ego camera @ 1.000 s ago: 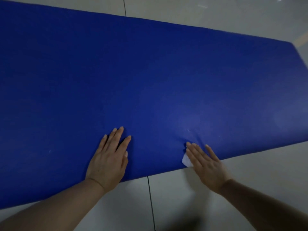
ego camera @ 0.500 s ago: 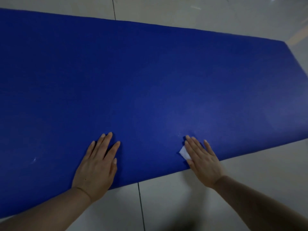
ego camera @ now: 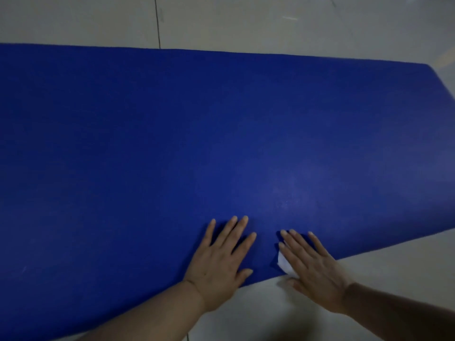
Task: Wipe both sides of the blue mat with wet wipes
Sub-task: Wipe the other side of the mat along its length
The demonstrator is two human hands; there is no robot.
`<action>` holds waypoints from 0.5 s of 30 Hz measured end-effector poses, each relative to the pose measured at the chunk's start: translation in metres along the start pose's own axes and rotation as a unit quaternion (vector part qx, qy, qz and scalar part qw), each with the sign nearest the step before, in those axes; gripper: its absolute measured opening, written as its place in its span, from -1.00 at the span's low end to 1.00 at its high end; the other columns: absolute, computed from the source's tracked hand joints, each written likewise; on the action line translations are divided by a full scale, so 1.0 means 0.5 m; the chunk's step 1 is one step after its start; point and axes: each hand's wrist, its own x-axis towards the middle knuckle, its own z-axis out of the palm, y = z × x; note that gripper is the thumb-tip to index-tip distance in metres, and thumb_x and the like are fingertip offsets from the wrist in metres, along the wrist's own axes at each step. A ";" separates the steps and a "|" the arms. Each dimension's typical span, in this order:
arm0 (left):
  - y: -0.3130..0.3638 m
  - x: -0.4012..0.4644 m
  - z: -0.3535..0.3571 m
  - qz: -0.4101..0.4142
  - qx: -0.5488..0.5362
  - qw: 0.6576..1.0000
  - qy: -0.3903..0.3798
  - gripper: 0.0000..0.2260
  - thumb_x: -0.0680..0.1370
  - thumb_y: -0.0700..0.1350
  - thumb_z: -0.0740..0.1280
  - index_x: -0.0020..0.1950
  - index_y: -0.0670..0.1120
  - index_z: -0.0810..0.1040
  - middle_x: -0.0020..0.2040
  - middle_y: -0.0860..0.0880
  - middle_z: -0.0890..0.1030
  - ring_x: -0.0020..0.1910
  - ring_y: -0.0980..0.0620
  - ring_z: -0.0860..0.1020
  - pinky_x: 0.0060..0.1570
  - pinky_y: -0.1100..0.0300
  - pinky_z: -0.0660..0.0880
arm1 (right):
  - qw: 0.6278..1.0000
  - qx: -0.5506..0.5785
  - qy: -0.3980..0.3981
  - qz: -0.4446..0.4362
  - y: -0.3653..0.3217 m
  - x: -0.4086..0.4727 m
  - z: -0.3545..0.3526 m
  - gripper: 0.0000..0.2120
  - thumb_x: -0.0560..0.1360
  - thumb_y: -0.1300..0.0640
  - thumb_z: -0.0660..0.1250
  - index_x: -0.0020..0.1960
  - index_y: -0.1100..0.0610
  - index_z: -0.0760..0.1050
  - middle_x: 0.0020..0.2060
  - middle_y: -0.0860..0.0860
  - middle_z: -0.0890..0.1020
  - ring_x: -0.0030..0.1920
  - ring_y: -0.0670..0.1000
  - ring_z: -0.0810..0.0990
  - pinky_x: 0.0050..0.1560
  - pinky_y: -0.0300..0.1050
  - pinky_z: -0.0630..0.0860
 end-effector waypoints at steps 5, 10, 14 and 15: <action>-0.013 0.012 0.024 0.011 -0.009 0.999 -0.050 -0.46 0.61 0.22 -0.03 0.49 -0.04 0.29 0.52 -0.13 0.26 0.49 -0.12 0.20 0.36 -0.18 0.12 | 0.999 0.037 0.040 0.007 -0.007 0.003 0.036 -0.38 0.49 -0.13 0.07 0.47 0.15 0.15 0.54 0.09 -0.09 0.53 0.08 -0.10 0.46 0.08 -0.09; -0.006 0.020 -0.009 -0.011 -0.020 0.992 -0.120 -0.47 0.64 0.19 -0.08 0.54 -0.04 0.13 0.57 -0.12 0.09 0.54 -0.13 0.01 0.45 -0.17 -0.06 | 0.997 0.052 0.060 -0.011 -0.002 -0.001 0.057 -0.41 0.56 -0.02 0.04 0.54 0.13 0.02 0.54 0.10 -0.06 0.53 0.10 -0.05 0.47 0.09 -0.10; 0.013 0.045 -0.068 -0.028 -0.001 0.969 -0.245 -0.43 0.66 0.19 -0.12 0.43 0.08 -0.47 0.35 0.02 -0.65 0.32 0.01 -0.64 0.31 -0.08 -0.56 | 0.989 0.108 0.103 0.004 0.005 0.011 0.058 -0.59 0.64 0.00 -0.08 0.39 0.14 0.28 0.54 0.09 0.02 0.52 0.08 0.04 0.44 0.08 0.05; 0.014 0.053 -0.081 -0.032 -0.007 0.959 -0.281 -0.42 0.66 0.17 -0.09 0.41 0.09 -0.50 0.33 0.02 -0.66 0.32 0.01 -0.63 0.32 -0.08 -0.54 | 0.988 0.115 0.107 0.007 0.006 0.015 0.055 -0.60 0.63 0.01 -0.07 0.36 0.14 0.31 0.54 0.09 0.03 0.52 0.08 0.05 0.44 0.08 0.07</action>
